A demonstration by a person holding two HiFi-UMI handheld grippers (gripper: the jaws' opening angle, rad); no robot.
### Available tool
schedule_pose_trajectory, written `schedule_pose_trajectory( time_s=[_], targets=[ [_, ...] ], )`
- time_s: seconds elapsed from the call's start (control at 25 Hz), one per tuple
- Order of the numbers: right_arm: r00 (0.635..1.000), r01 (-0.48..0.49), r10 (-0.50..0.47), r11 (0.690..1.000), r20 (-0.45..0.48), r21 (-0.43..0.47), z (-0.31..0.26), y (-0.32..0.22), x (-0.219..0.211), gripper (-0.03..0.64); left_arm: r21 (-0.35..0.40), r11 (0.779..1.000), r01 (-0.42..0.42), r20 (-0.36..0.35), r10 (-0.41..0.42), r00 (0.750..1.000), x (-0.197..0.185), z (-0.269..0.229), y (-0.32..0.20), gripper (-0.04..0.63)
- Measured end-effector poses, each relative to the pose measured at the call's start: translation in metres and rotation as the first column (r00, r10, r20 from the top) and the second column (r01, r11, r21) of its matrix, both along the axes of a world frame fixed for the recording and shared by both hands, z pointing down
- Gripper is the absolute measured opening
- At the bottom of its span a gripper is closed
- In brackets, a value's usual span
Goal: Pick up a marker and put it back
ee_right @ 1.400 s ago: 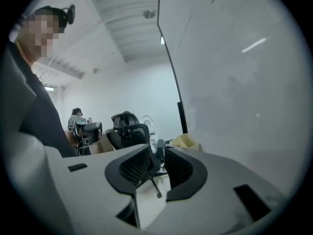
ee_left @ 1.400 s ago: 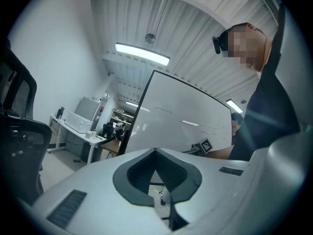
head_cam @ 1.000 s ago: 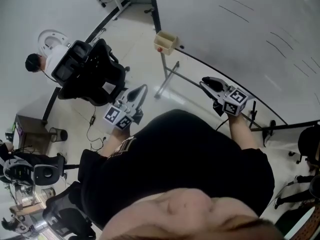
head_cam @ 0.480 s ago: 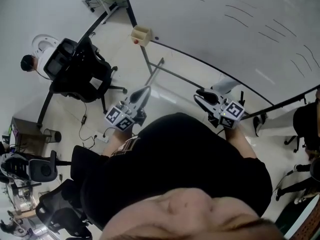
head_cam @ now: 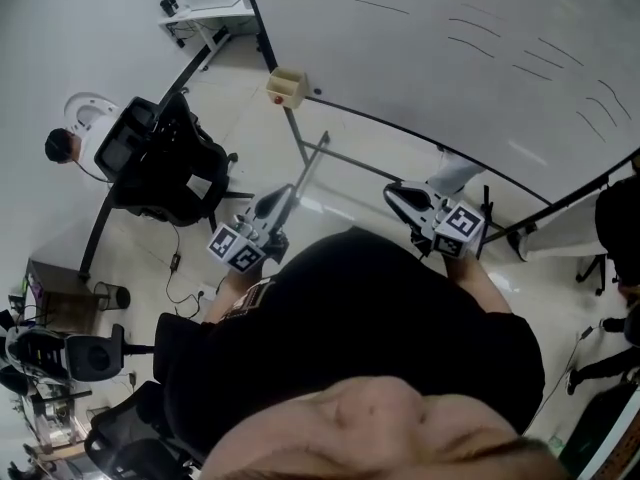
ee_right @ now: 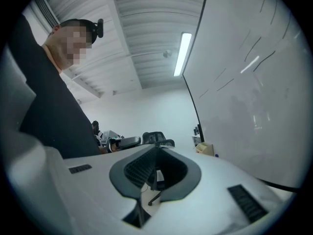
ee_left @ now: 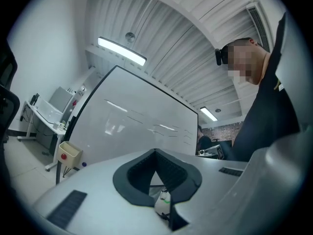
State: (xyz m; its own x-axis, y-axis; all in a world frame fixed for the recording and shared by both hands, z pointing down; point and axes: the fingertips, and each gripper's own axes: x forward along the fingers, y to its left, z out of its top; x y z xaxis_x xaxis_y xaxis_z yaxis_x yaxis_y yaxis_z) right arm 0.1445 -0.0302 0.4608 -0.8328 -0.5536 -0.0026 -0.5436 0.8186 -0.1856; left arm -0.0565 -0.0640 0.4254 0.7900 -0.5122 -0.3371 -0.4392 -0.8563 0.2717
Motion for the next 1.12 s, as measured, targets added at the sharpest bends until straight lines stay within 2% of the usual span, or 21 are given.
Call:
schedule_pose_trajectory(
  time_s=[0.04,0.16,0.4,1.12],
  targets=[
    [1.0,-0.012,0.012,1.0,0.015,0.002,-0.005,-0.002,-0.001,0.002,0.002,1.0,0.004,0.003,-0.004,1.0,-0.003,0.0,0.001,-0.008],
    [0.997,-0.057,0.057,0.998,0.057,0.011,-0.017,-0.011,0.003,-0.002,0.01,1.0,0.013,0.007,-0.013,1.0,-0.01,-0.001,0.001,-0.008],
    [0.999,-0.05,0.05,0.999,0.005,-0.015,-0.009,-0.018,0.0,-0.002,0.012,0.999,0.034,0.002,-0.034,0.999,-0.018,0.001,-0.003,-0.008],
    [0.999,-0.044,0.044,0.999,-0.002,-0.028,-0.009,-0.028,0.006,-0.002,0.004,1.0,0.017,-0.001,-0.017,1.0,-0.009,0.003,-0.015,-0.008]
  ],
)
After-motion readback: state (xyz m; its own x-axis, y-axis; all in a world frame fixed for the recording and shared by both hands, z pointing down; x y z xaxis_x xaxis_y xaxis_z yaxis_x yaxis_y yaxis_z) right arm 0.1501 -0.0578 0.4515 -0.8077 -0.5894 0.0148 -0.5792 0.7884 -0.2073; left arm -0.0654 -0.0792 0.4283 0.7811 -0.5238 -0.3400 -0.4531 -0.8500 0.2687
